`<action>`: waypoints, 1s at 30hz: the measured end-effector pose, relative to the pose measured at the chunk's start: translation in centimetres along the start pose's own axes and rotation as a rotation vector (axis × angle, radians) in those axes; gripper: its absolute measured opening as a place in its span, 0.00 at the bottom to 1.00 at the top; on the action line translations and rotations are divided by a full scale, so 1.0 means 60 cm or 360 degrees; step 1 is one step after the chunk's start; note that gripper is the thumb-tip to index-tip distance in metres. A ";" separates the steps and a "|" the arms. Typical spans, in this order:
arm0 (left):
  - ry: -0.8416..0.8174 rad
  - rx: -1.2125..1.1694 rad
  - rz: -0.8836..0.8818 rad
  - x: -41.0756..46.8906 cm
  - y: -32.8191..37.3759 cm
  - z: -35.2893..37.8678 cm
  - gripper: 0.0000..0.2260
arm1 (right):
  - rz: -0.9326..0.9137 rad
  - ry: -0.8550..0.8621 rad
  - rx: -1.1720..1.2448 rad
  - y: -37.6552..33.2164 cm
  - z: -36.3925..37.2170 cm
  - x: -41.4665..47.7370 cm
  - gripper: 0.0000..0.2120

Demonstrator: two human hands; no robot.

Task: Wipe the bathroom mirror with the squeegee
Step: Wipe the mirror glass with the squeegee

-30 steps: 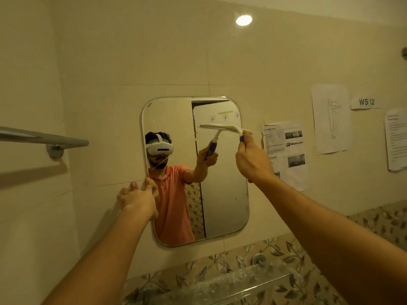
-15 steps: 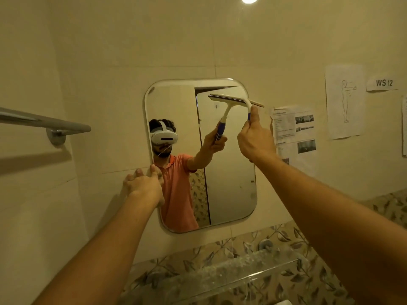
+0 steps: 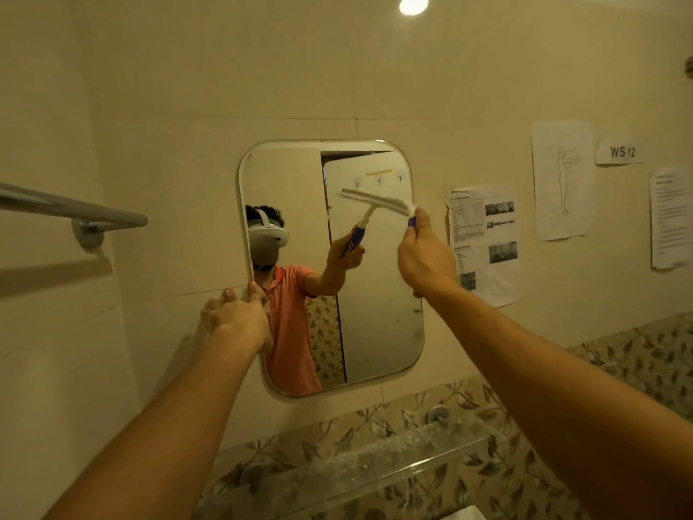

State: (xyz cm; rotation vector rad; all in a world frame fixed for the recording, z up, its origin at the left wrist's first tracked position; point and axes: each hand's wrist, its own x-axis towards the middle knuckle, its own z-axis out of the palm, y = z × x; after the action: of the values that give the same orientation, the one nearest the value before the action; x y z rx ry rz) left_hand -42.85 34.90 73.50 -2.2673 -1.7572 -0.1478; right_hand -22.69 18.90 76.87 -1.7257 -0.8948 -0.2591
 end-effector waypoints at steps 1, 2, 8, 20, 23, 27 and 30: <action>0.0002 -0.0005 0.0000 0.001 0.000 -0.002 0.49 | -0.0054 0.0053 0.0015 -0.013 -0.013 0.018 0.21; 0.0008 -0.0013 0.0002 0.002 0.000 -0.003 0.50 | -0.0124 0.0094 -0.0012 -0.028 -0.022 0.037 0.20; 0.0011 -0.0007 -0.0021 0.010 -0.003 0.001 0.51 | -0.0418 0.0115 -0.0315 -0.094 -0.042 0.111 0.22; 0.0005 -0.0028 -0.0017 0.016 -0.006 0.007 0.50 | -0.0400 -0.0048 -0.0428 -0.015 -0.010 0.083 0.27; 0.0016 -0.0023 -0.0008 0.015 -0.008 0.010 0.50 | -0.0353 -0.0097 -0.0450 0.018 0.000 0.047 0.27; 0.0003 -0.0030 -0.0023 0.008 -0.003 0.010 0.49 | -0.0395 -0.0096 -0.0420 0.016 -0.008 0.045 0.25; 0.0022 -0.0031 -0.0012 0.005 0.001 0.005 0.49 | -0.0499 0.0007 -0.0371 -0.015 -0.029 0.080 0.24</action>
State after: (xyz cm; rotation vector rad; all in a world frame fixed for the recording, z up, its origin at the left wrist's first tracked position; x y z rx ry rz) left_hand -42.74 35.27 73.28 -2.2679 -1.7654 -0.1828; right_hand -19.54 19.47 80.96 -1.7900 -1.1687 -0.5944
